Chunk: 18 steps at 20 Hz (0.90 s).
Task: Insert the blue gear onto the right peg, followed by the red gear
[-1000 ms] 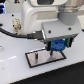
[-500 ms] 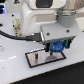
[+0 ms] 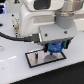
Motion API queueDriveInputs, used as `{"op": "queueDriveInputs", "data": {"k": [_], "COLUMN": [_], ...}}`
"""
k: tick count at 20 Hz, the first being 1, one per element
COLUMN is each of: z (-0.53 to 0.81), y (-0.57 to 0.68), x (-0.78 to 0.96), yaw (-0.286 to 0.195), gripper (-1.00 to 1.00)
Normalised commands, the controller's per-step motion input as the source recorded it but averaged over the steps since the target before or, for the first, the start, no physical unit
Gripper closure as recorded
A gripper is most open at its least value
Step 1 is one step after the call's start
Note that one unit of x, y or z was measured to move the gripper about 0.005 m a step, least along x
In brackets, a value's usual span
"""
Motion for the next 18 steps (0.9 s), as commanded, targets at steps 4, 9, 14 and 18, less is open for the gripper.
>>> {"op": "queueDriveInputs", "data": {"k": [4, 9, 14, 18], "z": [0.23, -0.02, -0.07, 0.03], "y": [-0.16, -0.04, -0.09, -0.10], "x": [0.33, 0.07, 0.09, 0.13], "yaw": [0.000, 0.000, 0.000, 0.000], "gripper": [1.00, 1.00, 1.00, 1.00]}}
